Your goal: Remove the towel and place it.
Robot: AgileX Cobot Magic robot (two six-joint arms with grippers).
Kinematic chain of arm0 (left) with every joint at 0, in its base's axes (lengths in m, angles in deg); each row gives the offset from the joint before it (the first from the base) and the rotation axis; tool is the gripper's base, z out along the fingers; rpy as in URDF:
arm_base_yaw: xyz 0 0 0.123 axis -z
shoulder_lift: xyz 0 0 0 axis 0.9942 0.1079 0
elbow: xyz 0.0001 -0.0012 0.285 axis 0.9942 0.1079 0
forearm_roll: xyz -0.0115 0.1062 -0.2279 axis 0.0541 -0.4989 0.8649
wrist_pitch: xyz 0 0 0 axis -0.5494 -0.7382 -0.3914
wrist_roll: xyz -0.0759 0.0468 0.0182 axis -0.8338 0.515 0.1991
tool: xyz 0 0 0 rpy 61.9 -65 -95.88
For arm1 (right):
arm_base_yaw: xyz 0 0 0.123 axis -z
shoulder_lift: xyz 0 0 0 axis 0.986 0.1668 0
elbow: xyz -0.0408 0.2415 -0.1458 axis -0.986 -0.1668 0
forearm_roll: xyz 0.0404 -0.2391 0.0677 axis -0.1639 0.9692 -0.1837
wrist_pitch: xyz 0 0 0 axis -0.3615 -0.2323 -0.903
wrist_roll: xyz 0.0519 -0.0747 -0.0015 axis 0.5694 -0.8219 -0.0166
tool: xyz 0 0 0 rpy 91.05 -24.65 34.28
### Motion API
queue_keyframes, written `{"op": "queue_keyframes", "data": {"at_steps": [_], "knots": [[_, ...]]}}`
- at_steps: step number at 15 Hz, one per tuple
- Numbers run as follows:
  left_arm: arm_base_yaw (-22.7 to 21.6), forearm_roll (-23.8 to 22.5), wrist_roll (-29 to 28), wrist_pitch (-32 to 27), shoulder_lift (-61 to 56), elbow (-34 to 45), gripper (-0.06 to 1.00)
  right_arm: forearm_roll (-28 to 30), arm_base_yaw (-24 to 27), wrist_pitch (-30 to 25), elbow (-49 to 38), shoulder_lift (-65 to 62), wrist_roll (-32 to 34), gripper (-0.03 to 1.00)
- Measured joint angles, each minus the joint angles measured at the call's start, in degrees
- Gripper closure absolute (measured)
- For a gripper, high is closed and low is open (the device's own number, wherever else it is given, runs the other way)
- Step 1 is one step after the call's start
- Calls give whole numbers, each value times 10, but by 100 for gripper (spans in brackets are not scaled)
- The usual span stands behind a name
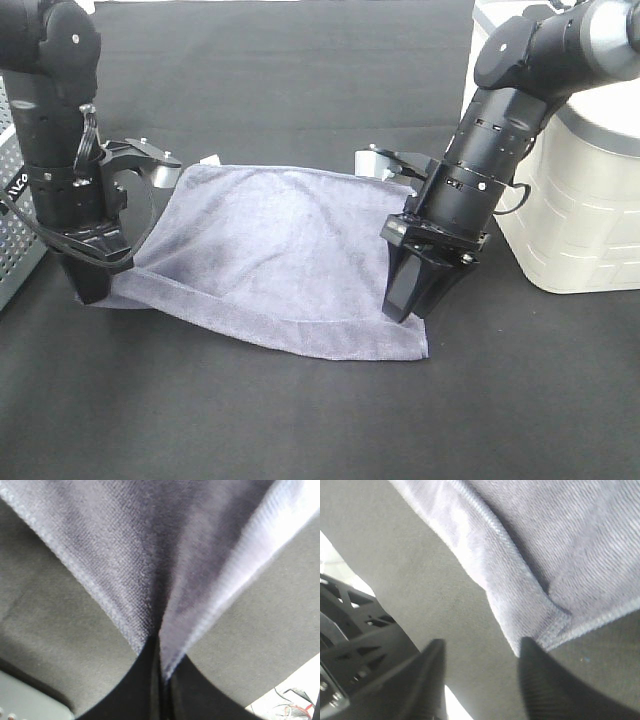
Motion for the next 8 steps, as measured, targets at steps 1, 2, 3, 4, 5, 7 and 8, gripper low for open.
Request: {"op": "queue_keyframes", "data": {"at_steps": [1,2,3,4,5,7,8], "knots": [[0,0,0,0,0,0,94,4,0,0,0,0,17,42],[0,0,0,0,0,0,94,9,0,0,0,0,28,37],[0,0,0,0,0,0,94,11,0,0,0,0,31,33],[0,0,0,0,0,0,94,11,0,0,0,0,32,32],[0,0,0,0,0,0,94,9,0,0,0,0,32,31],[0,0,0,0,0,0,84,3,0,0,0,0,38,31],[0,0,0,0,0,0,77,3,0,0,0,0,46,31]]}}
